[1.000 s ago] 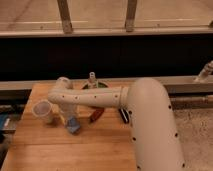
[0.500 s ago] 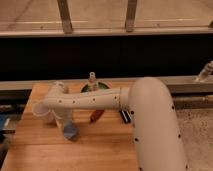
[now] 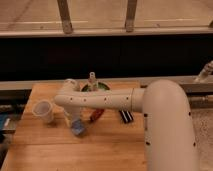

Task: Wipe the white sponge on the table

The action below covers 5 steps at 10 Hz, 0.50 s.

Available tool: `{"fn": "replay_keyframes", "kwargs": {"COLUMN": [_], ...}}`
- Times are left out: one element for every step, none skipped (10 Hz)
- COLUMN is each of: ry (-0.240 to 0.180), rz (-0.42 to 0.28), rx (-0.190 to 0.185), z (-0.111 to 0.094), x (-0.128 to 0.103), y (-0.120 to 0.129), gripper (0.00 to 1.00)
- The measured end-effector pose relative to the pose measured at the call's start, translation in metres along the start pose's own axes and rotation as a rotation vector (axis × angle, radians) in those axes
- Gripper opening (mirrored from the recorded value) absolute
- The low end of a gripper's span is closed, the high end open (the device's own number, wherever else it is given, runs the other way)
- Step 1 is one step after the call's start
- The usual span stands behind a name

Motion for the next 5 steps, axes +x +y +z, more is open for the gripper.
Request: {"fn": "replay_keyframes", "kwargs": {"ry": [0.000, 0.003, 0.001, -0.001, -0.013], "rz": [0.001, 0.005, 0.014, 0.026, 0.043], "rx": [-0.003, -0.009, -0.002, -0.001, 0.002], "z": [0.002, 0.005, 0.007, 0.008, 0.005], "x": [-0.006, -0.012, -0.017, -0.020, -0.024], "y": [0.000, 0.000, -0.007, -0.012, -0.021], "gripper": [0.64, 0.64, 0.64, 0.64, 0.64]}}
